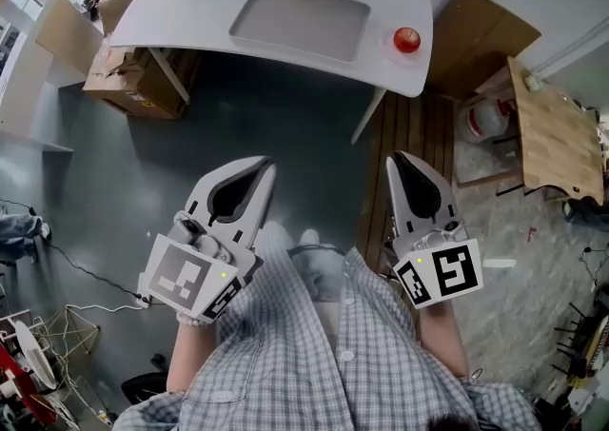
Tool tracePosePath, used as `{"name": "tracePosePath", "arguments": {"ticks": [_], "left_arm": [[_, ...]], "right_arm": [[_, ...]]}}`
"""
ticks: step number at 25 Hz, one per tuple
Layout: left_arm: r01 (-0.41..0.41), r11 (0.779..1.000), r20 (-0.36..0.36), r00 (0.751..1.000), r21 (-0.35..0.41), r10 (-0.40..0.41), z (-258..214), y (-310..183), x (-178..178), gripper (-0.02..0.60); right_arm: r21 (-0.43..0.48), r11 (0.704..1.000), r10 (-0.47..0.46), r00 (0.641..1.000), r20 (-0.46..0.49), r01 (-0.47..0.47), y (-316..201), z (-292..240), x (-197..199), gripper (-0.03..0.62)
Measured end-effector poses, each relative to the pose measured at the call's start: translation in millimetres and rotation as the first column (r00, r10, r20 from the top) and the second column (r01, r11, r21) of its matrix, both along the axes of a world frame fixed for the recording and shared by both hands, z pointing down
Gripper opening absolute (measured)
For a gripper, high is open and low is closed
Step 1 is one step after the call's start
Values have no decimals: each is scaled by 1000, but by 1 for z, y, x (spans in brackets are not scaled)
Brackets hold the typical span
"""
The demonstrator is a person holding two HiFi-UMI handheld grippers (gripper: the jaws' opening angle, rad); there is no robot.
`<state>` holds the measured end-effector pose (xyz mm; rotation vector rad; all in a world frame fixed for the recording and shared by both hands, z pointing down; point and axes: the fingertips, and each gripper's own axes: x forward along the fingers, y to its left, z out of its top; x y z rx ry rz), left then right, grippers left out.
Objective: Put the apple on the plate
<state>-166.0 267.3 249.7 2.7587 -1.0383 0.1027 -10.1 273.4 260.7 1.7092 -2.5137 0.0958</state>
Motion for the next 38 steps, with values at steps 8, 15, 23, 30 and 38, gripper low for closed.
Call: {"name": "tracePosePath", "arguments": {"ticks": [8,15,23,30,38], "left_arm": [[-29,1000,2,1000,-10,29,8,-26,7,9],[-119,993,-30,992,-4,118,6,-82,28,9],[-239,971,-44,970,25,240,-6,-150,55,9],[-323,946,-34,945,39,324,-12,-200,69,9],[-359,933,-37,932,34,360,-8,-246,68,9]], "right_arm": [[-17,999,40,999,0,-40,-27,8,11,32],[-6,995,102,994,-48,-102,-62,0,19,32],[28,975,223,973,-55,-221,-115,-20,44,32],[37,945,326,944,-47,-324,-151,-23,60,32],[28,919,394,918,-46,-393,-187,-19,70,32]]}}
